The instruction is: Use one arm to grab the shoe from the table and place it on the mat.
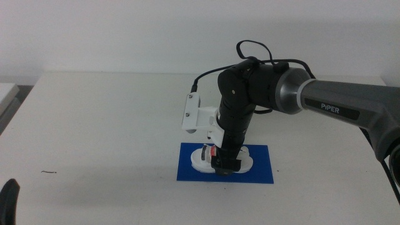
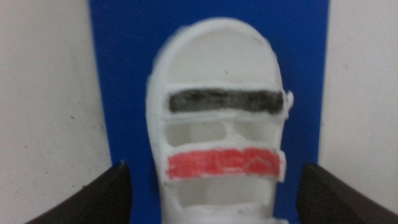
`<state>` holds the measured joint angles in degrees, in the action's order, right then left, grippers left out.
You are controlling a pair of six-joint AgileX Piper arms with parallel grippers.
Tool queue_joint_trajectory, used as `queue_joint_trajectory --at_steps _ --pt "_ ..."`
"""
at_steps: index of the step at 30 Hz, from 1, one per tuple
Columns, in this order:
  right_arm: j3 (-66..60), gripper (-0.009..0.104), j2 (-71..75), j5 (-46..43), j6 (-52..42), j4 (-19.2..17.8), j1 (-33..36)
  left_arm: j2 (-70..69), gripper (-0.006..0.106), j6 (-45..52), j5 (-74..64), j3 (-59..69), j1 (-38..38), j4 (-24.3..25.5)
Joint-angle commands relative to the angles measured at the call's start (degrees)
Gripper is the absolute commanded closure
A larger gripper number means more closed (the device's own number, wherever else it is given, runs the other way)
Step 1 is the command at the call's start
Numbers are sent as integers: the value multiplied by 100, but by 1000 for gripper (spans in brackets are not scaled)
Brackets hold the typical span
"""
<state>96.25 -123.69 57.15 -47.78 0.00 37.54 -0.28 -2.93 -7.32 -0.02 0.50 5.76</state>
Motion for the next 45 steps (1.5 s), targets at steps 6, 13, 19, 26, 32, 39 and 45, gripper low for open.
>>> queue_joint_trajectory --at_steps 6,13,19,26,32,39,45 --pt "-556 3 1342 -273 2117 -358 -229 28 7 -17 68 2 13 -23" --pt "-4230 3 4944 -2761 3900 -411 -1276 28 7 -17 68 2 13 -23" --pt "-7080 3 7502 -4581 4030 76 -2501 28 7 -17 68 2 13 -23" --pt "-8498 3 9462 -5029 4051 279 -2835 28 7 -17 68 2 13 -23" --pt "-9242 3 11030 -4949 4051 279 -2842 28 7 -17 68 2 13 -23" --pt "-9625 3 12369 -4577 4051 261 -2842 28 7 -17 68 2 13 -23" --pt "-9625 3 12369 -4501 4051 224 -2842 28 7 -17 68 2 13 -23"
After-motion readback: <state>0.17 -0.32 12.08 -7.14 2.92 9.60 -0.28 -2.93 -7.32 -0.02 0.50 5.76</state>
